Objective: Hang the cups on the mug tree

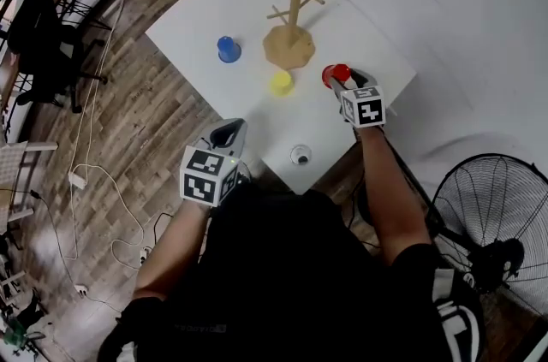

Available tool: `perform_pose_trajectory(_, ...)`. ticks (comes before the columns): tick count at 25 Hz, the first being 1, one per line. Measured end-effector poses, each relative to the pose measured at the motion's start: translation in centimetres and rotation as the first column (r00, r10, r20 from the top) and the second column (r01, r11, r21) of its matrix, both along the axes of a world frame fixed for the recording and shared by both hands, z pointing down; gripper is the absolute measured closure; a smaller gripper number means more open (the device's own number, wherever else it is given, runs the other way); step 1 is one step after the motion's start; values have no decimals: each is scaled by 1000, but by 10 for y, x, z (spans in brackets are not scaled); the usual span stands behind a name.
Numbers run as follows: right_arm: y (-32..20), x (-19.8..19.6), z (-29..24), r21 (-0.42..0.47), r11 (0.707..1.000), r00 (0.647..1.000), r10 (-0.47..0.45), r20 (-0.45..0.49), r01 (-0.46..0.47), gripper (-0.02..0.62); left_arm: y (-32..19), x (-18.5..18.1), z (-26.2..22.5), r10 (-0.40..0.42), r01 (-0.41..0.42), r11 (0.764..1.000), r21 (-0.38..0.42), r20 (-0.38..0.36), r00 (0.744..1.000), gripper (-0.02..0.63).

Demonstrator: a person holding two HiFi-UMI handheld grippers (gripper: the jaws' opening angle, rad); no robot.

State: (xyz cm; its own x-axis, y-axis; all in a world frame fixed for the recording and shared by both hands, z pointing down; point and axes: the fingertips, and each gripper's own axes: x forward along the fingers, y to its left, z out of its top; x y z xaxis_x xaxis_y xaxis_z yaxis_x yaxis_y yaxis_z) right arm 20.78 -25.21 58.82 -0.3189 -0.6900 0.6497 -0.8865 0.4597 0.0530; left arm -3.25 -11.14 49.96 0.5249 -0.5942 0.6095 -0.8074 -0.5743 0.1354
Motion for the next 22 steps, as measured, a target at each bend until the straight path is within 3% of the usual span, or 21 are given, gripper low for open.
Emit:
perform_pose_trajectory(8, 11, -22, -87, 184, 980, 976, 38, 215, -79, 371, -11, -7, -11, 26, -26, 999, 25, -14, 1000, 589)
perform_pose_trajectory(14, 4, -37, -124, 268, 959, 966, 19, 257, -90, 371, -15, -13, -14, 26, -25, 999, 38, -16, 1000, 589)
perform_pose_trajectory(22, -29, -65, -101, 234, 971, 975, 1, 221, -54, 371, -18, -28, -18, -16, 17, 998, 53, -29, 999, 589)
